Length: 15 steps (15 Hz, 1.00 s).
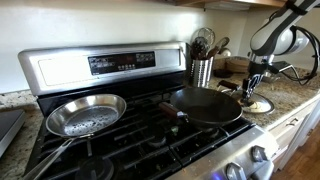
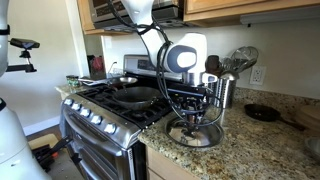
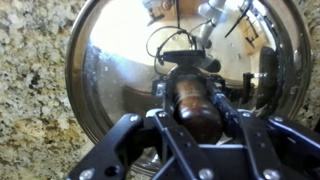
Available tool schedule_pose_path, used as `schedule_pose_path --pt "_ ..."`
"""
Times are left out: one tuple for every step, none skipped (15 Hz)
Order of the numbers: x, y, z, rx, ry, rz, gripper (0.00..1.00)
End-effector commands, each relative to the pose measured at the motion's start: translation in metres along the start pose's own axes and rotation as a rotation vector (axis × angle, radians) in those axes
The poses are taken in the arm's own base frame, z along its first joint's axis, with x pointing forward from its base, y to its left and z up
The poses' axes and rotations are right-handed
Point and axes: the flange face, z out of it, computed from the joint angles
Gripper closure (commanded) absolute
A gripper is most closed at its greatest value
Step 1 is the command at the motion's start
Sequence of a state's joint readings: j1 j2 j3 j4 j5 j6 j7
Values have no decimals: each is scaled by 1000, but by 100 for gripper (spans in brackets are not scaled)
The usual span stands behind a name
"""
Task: Place the lid on the wok
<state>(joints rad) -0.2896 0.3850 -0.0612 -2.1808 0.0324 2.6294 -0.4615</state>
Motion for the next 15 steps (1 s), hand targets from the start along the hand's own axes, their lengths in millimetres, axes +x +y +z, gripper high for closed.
schedule_pose_path --pt "-7 -3 -21 -14 14 -27 80" --pt "-8 -5 -29 -28 16 -26 80" --pt "-8 -6 -35 -34 20 -31 80" --pt "-10 -7 -45 -46 23 -33 80" --pt "-10 -7 -52 -57 30 -37 80" --pt "-13 -8 -63 -67 32 -35 80" --pt "-14 -8 -73 -75 36 -34 80" --pt "-17 -9 -87 -80 40 -30 80" --pt "-18 -10 -98 -86 47 -29 80" --pt "-21 -11 -113 -92 57 -26 80" --pt "-22 -11 -127 -100 66 -24 80" --pt "-24 -11 -142 -115 76 -20 80" --pt "-25 -12 -153 -123 80 -22 80" --pt "-26 -12 -167 -138 83 -23 80" --pt "-28 -12 -178 -149 87 -20 80"
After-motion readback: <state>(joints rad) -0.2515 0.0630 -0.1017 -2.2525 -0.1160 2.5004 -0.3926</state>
